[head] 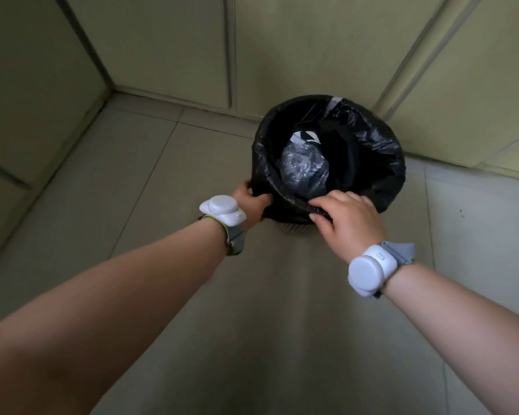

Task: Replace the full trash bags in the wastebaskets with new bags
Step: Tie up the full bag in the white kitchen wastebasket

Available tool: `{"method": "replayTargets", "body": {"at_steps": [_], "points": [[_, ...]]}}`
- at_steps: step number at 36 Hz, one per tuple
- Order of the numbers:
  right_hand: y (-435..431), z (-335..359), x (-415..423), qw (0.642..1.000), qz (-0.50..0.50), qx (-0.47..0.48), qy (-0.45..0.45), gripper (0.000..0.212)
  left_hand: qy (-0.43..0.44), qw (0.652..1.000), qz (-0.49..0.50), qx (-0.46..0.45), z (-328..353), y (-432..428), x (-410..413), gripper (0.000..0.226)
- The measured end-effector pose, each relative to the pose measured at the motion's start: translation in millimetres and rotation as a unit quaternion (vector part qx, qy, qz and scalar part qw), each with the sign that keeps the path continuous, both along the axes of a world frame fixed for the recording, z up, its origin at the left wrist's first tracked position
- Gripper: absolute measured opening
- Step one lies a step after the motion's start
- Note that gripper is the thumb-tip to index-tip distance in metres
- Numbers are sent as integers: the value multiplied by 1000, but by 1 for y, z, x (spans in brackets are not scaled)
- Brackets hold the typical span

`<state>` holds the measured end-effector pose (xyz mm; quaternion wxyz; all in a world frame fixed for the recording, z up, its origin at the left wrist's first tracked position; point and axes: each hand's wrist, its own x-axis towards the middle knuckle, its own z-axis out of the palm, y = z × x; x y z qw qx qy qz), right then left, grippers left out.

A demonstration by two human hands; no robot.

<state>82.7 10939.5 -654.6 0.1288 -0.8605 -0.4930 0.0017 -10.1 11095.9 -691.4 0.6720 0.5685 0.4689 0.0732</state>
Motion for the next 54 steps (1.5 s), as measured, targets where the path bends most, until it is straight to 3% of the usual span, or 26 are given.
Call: {"method": "replayTargets", "body": {"at_steps": [3, 11, 14, 17, 20, 22, 25, 27, 29, 31, 34, 38, 43, 46, 49, 51, 54], "points": [[0, -1, 1, 1000, 15, 18, 20, 23, 42, 999, -8, 21, 15, -3, -4, 26], [6, 1, -9, 997, 34, 6, 66, 22, 107, 993, -14, 41, 50, -6, -21, 17], [3, 5, -15, 994, 42, 9, 97, 35, 66, 997, 49, 11, 65, -8, -21, 13], [2, 10, -21, 993, 65, -26, 92, 58, -39, 992, 92, -77, 79, -7, -17, 11], [2, 9, -24, 996, 71, -31, 53, 42, -103, 986, 71, -107, 88, -6, -12, 11], [2, 8, -26, 997, 62, 18, 48, 20, -115, 988, 80, -57, 92, -3, -10, 14], [0, 10, -23, 994, 49, 66, 67, 13, -26, 985, 60, 162, 85, -2, -16, 13], [1, 16, -18, 993, 32, 87, 78, 14, 27, 949, 29, 312, 72, -5, -26, 37], [2, 23, -13, 990, 13, 109, 93, 12, -8, 887, -71, 456, 66, -13, -33, 66], [2, 27, -9, 985, 4, 129, 114, 11, -23, 820, -195, 538, 62, -20, -34, 86], [1, 29, -6, 980, -7, 142, 138, 13, 32, 791, -284, 541, 59, -31, -26, 87], [-5, 28, -9, 981, -6, 131, 144, 16, 57, 753, -249, 606, 58, -32, -16, 40], [-13, 21, 2, 996, -12, 42, 79, 34, 34, 795, -233, 559, 65, -30, -15, 27], [-20, 22, 17, 998, -35, -1, 43, 40, 68, 816, -228, 527, 64, -24, -17, 26], [-26, 20, 28, 998, -53, -6, 28, 34, 104, 812, -238, 523, 58, -19, -19, 26], [-28, 17, 31, 997, -66, -2, 42, 26, 87, 800, -237, 544, 56, -22, -21, 30], [-29, 16, 28, 993, -78, 21, 85, 16, 35, 755, -293, 585, 56, -28, -21, 49]]}}
